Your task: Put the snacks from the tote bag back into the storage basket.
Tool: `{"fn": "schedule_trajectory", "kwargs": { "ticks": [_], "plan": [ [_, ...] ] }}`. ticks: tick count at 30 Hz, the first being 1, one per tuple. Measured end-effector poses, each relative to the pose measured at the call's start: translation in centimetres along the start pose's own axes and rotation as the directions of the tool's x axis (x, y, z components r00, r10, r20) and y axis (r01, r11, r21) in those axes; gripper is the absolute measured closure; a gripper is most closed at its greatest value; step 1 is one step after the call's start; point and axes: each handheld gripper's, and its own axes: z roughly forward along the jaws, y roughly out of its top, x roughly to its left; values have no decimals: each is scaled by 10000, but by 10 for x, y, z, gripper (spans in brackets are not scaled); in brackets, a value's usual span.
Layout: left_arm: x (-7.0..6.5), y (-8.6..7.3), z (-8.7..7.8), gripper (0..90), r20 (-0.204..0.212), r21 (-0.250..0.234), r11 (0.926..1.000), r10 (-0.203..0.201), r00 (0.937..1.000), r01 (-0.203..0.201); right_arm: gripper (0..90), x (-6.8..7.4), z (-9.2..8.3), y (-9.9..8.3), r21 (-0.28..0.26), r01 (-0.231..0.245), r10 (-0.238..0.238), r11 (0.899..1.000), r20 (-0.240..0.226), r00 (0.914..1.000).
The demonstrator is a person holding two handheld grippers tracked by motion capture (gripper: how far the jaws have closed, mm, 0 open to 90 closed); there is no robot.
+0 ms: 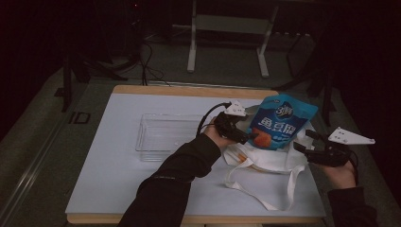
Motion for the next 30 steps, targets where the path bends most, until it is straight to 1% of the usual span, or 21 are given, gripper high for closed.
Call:
{"fn": "schedule_trajectory", "kwargs": {
  "ticks": [1, 2, 3, 4, 5, 6, 9, 10, 11, 12, 14, 15, 17, 19, 21, 22, 23, 27, 28, 29, 30],
  "plan": [
    [2, 1, 2, 207, 44, -30, 10000, -47, 10000, 47, 265, -2, 1, -1, 17, -50, 50, 10000, 35, 10000],
    [3, 2, 5, 227, 20, 1, 10000, -34, 10000, 34, 265, -4, 2, -2, 53, -102, 102, 9999, 88, 9999],
    [4, 3, 8, 229, -45, 34, 10000, -27, 10000, 27, 265, -7, 4, -3, 129, -137, 135, 9998, 115, 9998],
    [6, 4, 10, 234, -65, 104, 9999, -4, 10000, 5, 265, -9, 6, -3, 181, -142, 139, 9997, 144, 9998],
    [7, 5, 13, 248, -123, 189, 9998, -71, 9999, 73, 265, -10, 8, -3, 239, -128, 125, 9996, 156, 9998],
    [9, 5, 16, 248, -69, 175, 9997, -163, 9998, 164, 265, -12, 11, -3, 307, -142, 137, 9994, 164, 9998],
    [10, 8, 24, 267, -18, 265, 9994, -219, 9998, 219, 284, -17, 18, 0, 490, -99, 92, 9988, 138, 9999],
    [10, 8, 24, 275, -18, 265, 9994, -219, 9998, 219, 284, -17, 18, 0, 490, -99, 92, 9988, 138, 9999],
    [12, 10, 30, 275, -57, 402, 9990, -190, 9998, 192, 286, -17, 19, 1, 530, -94, 86, 9986, 153, 9998],
    [13, 11, 32, 305, -120, 451, 9987, -223, 9997, 228, 299, -22, 25, 3, 576, -287, 290, 9979, -53, 9996],
    [15, 13, 36, 327, -194, 417, 9986, -314, 9993, 321, 317, -24, 28, 4, 602, -241, 247, 9979, -94, 9996],
    [16, 14, 38, 353, -238, 396, 9983, -419, 9988, 428, 332, -24, 30, 5, 613, -251, 261, 9978, -150, 9995],
    [17, 15, 41, 396, -256, 499, 9979, -408, 9988, 420, 350, -25, 34, 7, 637, -249, 265, 9977, -241, 9994],
    [18, 15, 43, 464, -242, 340, 9984, -450, 9987, 458, 406, -26, 38, 8, 650, -195, 217, 9977, -337, 9992],
    [18, 16, 45, 534, -138, 148, 9980, -605, 9981, 607, 473, -25, 42, 9, 788, -8, 38, 9969, -384, 9993],
    [17, 16, 46, 541, -226, 227, 9983, -528, 9984, 533, 505, -25, 43, 9, 870, 43, -5, 9962, -438, 9990],
    [16, 17, 47, 552, -278, 277, 9983, -512, 9983, 520, 512, -24, 44, 9, 896, 73, -34, 9960, -439, 9990],
    [16, 18, 49, 659, -445, 445, 9975, -524, 9976, 544, 639, -23, 45, 11, 973, 114, -83, 9952, -322, 9994],
    [16, 19, 49, 686, -552, 552, 9970, -511, 9972, 541, 666, -23, 45, 12, 1016, 143, -110, 9947, -324, 9994],
    [15, 19, 50, 708, -520, 598, 9968, -492, 9974, 523, 678, -23, 45, 12, 1067, 133, -92, 9942, -389, 9992],
    [14, 20, 50, 742, -543, 710, 9967, -347, 9979, 386, 695, -23, 45, 13, 1131, 137, -92, 9935, -406, 9991]
  ]
}}
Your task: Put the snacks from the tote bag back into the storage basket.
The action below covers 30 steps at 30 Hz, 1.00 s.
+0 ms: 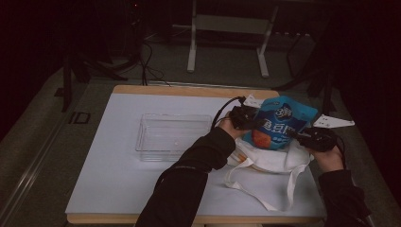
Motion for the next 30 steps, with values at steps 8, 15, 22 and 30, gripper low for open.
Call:
{"fn": "schedule_trajectory", "kwargs": {
  "ticks": [8, 15, 22, 30],
  "plan": [
    [-6, 5, -1, 838, -302, 326, 9976, 621, 9976, -611, 837, 5, 1, 6, 350, 260, -264, 9990, 114, 9996],
    [-12, 11, -8, 895, -294, 160, 9972, 741, 9968, -736, 859, 5, -7, 13, 192, 52, -54, 9998, 117, 9999],
    [-16, 19, -18, 896, -370, -12, 9972, 744, 9965, -745, 866, 7, -15, 21, -31, 100, -100, 9999, 43, 9999],
    [-21, 34, -37, 899, -409, -219, 9952, 940, 9947, -950, 873, 12, -28, 37, -284, 360, -362, 9989, -62, 9993]
  ]
}}
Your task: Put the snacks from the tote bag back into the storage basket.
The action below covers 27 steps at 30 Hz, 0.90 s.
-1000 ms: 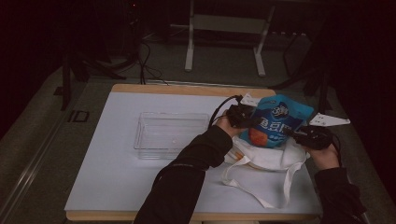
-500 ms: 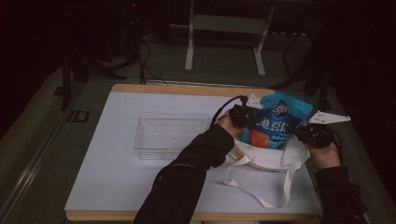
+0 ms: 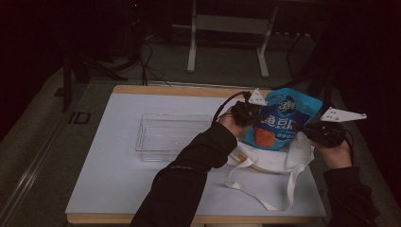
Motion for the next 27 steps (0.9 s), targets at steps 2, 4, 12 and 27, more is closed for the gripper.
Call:
{"fn": "schedule_trajectory", "kwargs": {
  "ticks": [2, 4, 12, 27],
  "plan": [
    [0, 4, -5, 900, -64, -61, 10000, 67, 10000, -68, 874, 2, -3, 6, -40, 110, -110, 9999, 40, 9999],
    [-1, 8, -10, 900, -88, -153, 9998, 116, 9999, -117, 874, 4, -6, 11, -129, 230, -229, 9997, 88, 9997],
    [-2, 16, -31, 900, -236, -450, 9990, 59, 9997, -69, 878, 12, -16, 31, -455, 492, -491, 9978, 35, 9988],
    [1, 18, -85, 900, -889, -525, 9986, -16, 9960, -31, 882, 37, -7, 71, -760, 1054, -1091, 9915, -469, 9929]
  ]
}}
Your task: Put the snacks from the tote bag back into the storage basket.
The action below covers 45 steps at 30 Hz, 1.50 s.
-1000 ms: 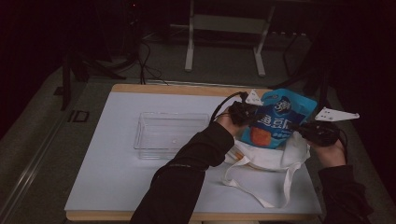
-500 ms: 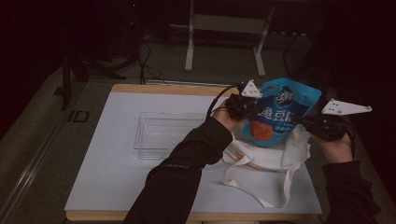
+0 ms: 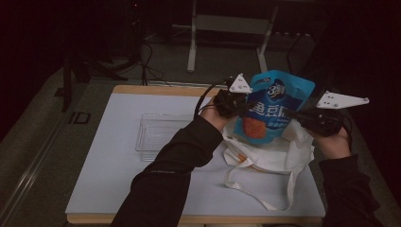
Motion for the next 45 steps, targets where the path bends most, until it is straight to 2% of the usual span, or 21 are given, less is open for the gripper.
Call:
{"fn": "schedule_trajectory", "kwargs": {
  "ticks": [11, 16, 19, 32, 40, 45],
  "plan": [
    [12, -1, -47, 900, -641, 21, 10000, 23, 9979, -21, 883, 17, 23, 36, -269, 419, -430, 9988, -448, 9981],
    [19, -7, -66, 900, -830, -21, 9998, -206, 9963, 205, 883, 26, 36, 49, -325, 601, -622, 9977, -694, 9956],
    [21, -10, -76, 900, -1012, 41, 9998, -180, 9947, 185, 883, 30, 44, 56, -321, 695, -720, 9971, -829, 9940],
    [33, -26, -112, 900, -1595, 194, 9991, -343, 9866, 379, 883, 49, 76, 76, -478, 914, -971, 9947, -1325, 9864],
    [43, -40, -134, 900, -1985, 456, 9976, -412, 9792, 512, 884, 66, 103, 84, -563, 967, -1047, 9937, -1624, 9812],
    [53, -52, -151, 900, -2185, 390, 9970, -575, 9741, 676, 883, 79, 122, 93, -612, 1076, -1169, 9923, -1758, 9775]
  ]
}}
